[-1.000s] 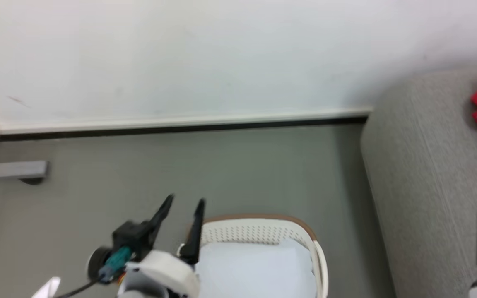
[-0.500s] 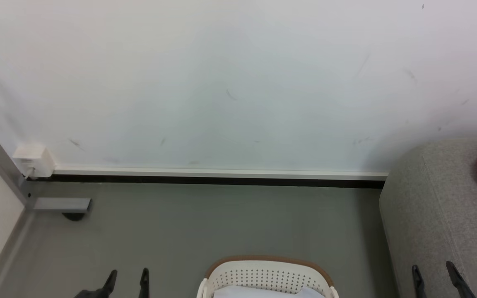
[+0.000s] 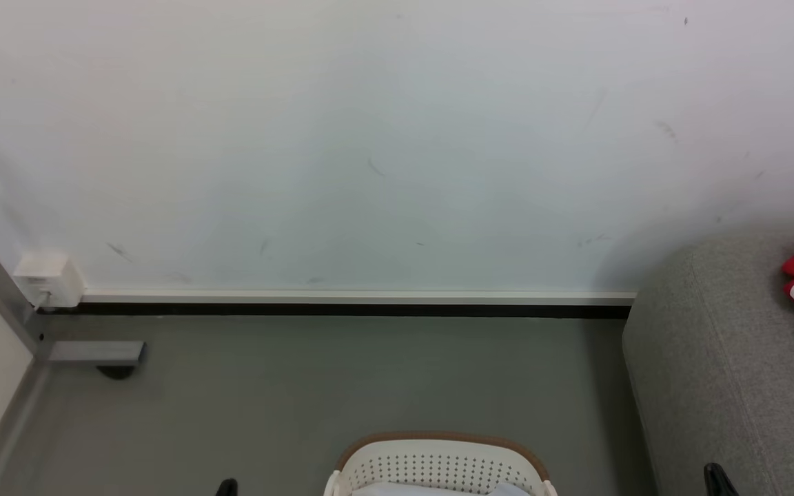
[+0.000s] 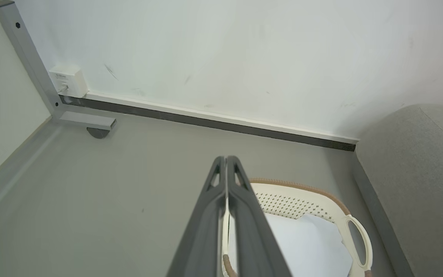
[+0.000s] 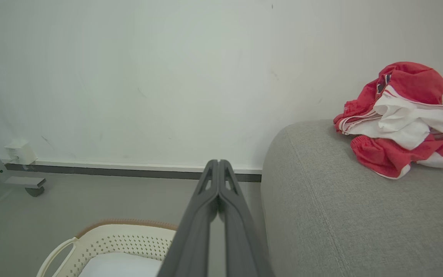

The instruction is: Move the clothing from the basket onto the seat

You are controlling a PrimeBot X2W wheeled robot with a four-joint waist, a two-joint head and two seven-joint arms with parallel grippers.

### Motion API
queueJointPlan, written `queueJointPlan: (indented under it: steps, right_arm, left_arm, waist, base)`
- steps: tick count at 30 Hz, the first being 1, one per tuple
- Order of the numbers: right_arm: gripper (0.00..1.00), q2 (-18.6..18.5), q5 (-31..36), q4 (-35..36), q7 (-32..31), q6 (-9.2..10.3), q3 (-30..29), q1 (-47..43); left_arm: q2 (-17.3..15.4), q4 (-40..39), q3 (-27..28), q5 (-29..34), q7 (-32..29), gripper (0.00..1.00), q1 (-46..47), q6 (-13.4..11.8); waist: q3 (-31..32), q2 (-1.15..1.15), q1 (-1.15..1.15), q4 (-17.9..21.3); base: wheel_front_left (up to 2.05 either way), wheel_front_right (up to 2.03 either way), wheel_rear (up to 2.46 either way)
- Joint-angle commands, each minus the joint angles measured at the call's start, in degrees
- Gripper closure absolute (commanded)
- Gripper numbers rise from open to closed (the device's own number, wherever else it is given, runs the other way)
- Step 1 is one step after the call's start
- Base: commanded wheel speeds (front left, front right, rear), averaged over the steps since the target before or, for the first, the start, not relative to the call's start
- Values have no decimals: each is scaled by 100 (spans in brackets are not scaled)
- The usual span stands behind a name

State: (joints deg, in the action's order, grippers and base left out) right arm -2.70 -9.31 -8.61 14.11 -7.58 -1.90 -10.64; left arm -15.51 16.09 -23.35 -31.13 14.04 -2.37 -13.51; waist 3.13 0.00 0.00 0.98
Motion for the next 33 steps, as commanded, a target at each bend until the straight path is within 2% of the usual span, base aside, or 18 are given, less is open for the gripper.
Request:
queueJointPlan:
  steps: [1,16,33]
  right_arm:
    - [100,-35,-230,63,-22,1,-6,110]
    - [100,-96,-1923,-65,-375,3,-26,448]
    - [100,-130,-3497,-170,-725,5,-68,748]
  left_arm:
    - [-27,-86,113,-201,-44,100,96,44]
    - [208,-84,669,-1414,-428,100,273,463]
    - [440,-117,1205,-2561,-799,100,429,858]
  waist:
    - [-3,0,0,-2]
    - [-44,0,0,-14]
    - [-90,0,0,-28]
  base:
    - [0,0,0]
    - [0,0,0]
    - [0,0,0]
